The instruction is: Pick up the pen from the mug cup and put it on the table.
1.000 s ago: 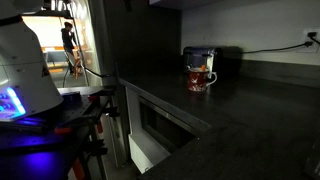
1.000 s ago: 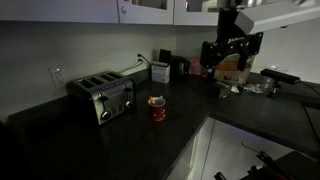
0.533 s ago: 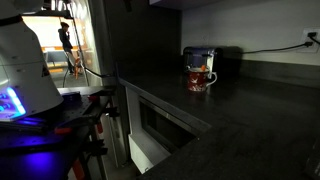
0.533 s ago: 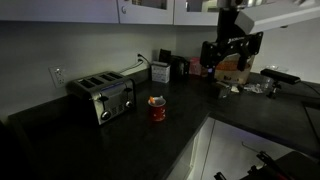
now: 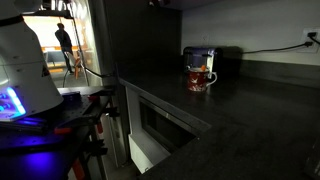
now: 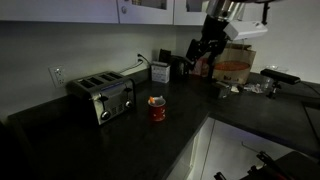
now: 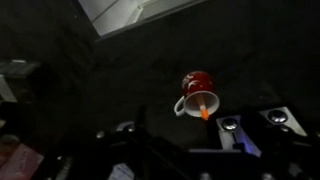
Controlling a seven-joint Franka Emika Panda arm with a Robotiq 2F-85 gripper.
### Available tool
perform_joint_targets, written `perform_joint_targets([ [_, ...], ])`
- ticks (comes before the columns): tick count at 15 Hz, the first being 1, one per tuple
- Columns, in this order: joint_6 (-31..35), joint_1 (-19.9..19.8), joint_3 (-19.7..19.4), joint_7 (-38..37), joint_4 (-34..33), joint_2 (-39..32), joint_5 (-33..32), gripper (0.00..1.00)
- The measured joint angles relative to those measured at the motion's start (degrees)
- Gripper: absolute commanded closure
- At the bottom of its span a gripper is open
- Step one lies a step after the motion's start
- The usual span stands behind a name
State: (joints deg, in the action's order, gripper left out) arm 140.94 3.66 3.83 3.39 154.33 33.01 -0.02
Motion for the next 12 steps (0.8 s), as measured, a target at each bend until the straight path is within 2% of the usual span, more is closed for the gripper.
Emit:
perform_joint_targets([
  [2,4.66,3.30,-3.08,6.70,-4.11,-9.07,2.67,0.00],
  [4,6.61,7.47,-4.98,13.83,-9.59,-18.63,7.71,0.00],
  [7,6.12,10.93,-4.40,25.99,-18.50,-31.13,17.54,0.00],
  [9,3.63,10.23,-2.66,32.90,-23.73,-37.79,21.34,0.00],
  [12,-0.53,6.06,0.11,37.25,-30.30,-45.75,21.55,0.00],
])
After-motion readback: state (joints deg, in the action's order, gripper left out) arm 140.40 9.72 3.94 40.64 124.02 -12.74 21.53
